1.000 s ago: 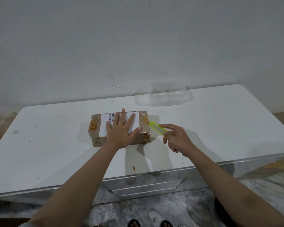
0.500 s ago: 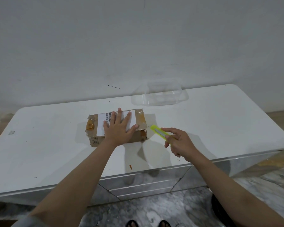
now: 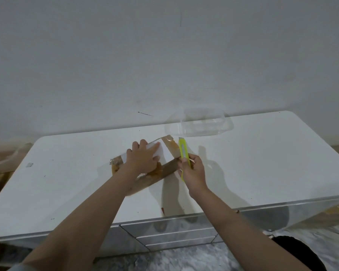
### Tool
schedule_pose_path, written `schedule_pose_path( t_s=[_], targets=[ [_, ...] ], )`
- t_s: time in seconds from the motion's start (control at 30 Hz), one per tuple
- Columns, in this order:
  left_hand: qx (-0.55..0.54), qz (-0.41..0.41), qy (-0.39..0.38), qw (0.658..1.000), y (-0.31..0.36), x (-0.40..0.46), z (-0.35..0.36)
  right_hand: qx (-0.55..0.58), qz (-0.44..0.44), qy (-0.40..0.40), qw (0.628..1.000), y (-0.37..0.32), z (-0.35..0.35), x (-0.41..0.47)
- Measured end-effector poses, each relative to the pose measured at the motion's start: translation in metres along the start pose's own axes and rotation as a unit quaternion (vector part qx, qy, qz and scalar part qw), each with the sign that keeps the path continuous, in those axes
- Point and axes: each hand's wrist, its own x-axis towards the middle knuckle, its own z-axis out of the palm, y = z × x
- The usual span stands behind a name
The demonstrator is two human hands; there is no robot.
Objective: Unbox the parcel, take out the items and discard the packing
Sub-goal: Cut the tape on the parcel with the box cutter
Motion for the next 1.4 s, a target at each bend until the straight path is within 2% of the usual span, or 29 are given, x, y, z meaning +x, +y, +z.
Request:
schedule_pose_path(
  t_s=[0.13,0.23,0.37,0.5,0.67,0.77,0.9,1.07,1.4],
  targets=[
    [0.011,0.012,-0.033,0.999,-0.017,-0.005,0.003,0.000,0.002,-0.012,1.000,-0.007,0.009,0.020],
    [0.016,0.077,-0.049,0.996,-0.028,-0.010,0.010,-0.015,0.006,-0.030,0.999,-0.013,0.019,0.034],
    [-0.045,0.149,-0.056,0.986,-0.036,-0.015,0.022,-0.054,-0.010,-0.055,0.997,-0.016,0.033,0.053],
    [-0.061,0.123,-0.020,0.990,-0.033,-0.011,0.032,-0.095,-0.017,-0.065,0.993,-0.018,0.034,0.058],
    [-0.096,0.055,0.004,0.994,-0.018,0.004,0.036,-0.140,-0.027,-0.019,0.990,-0.019,0.015,0.049],
    [-0.094,0.039,0.010,0.995,-0.013,0.010,0.034,-0.154,-0.025,-0.027,0.987,-0.022,0.003,0.041],
    [-0.104,0.047,0.015,0.993,-0.018,0.013,0.031,-0.194,-0.012,-0.061,0.979,-0.027,-0.007,0.031],
    [-0.208,0.108,-0.095,0.967,-0.040,0.019,0.029,-0.210,-0.004,-0.084,0.974,-0.022,-0.006,0.025],
    [-0.192,0.107,-0.067,0.973,-0.037,0.017,0.032,-0.181,-0.019,-0.054,0.982,-0.015,0.011,0.032]
  ],
)
